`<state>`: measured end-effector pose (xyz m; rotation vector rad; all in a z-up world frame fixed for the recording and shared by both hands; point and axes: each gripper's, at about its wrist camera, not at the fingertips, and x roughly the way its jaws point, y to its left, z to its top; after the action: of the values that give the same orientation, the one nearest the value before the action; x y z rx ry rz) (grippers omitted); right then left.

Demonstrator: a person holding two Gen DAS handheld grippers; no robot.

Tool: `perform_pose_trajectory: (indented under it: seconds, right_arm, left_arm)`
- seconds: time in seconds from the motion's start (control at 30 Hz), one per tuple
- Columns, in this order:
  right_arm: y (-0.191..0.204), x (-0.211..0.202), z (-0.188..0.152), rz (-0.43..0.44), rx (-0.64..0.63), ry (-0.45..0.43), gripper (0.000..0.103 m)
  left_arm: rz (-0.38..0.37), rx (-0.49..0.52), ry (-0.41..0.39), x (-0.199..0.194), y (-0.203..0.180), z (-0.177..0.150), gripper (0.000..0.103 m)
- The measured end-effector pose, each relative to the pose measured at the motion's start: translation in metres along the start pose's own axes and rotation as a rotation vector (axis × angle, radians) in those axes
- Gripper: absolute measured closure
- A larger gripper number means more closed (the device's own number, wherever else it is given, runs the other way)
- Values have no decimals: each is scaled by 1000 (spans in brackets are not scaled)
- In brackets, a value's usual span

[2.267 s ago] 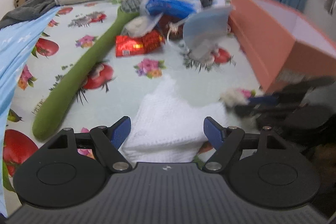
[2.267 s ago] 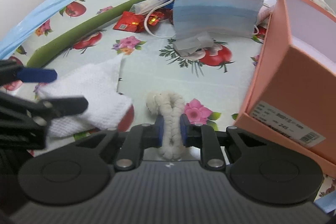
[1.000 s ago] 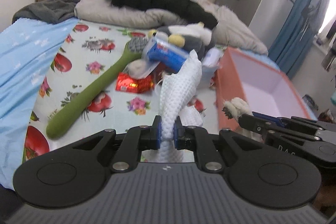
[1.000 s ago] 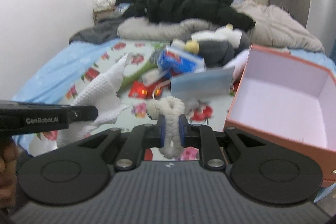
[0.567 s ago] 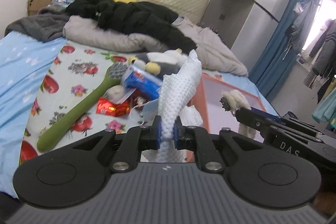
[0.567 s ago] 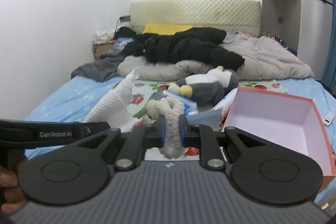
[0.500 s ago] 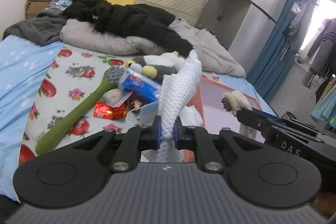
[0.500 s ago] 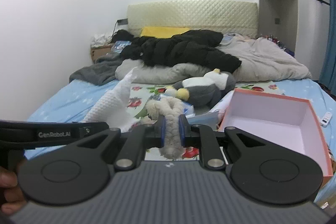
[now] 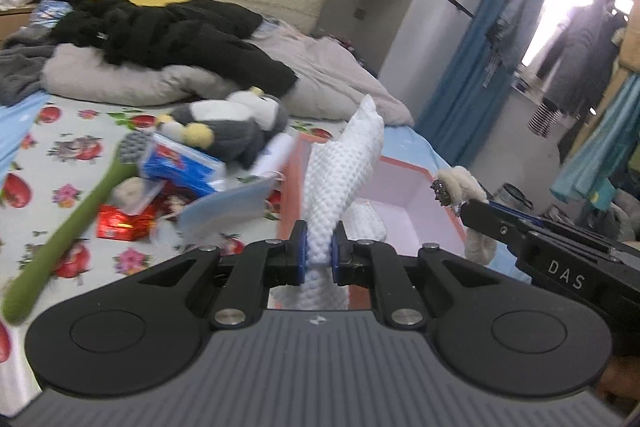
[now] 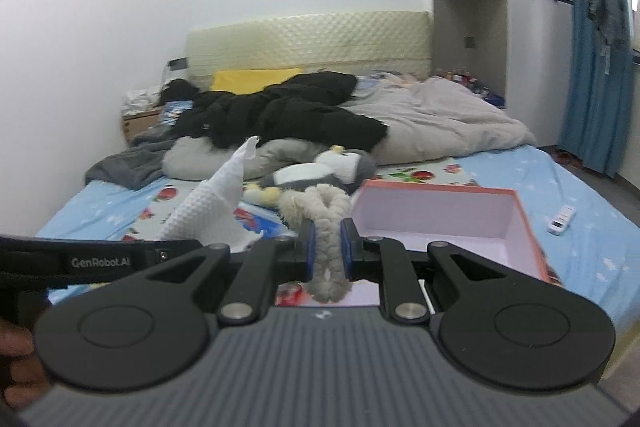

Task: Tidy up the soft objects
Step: 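Lift the towel with the left tool while the right tool carries the hair tie over the shoebox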

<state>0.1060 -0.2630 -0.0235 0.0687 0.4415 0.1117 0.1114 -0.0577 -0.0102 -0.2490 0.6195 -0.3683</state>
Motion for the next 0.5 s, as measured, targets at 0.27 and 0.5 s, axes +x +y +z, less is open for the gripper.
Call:
perform_pose_trajectory:
  seconds: [0.27, 0.5]
  right_arm:
    - [-43, 24, -16, -89, 85, 59, 86]
    - [-76, 66, -27, -146, 136, 125, 86]
  left_arm:
    - [-59, 51, 91, 60, -25, 6, 89]
    - [-88, 96, 173, 130, -39, 14, 89]
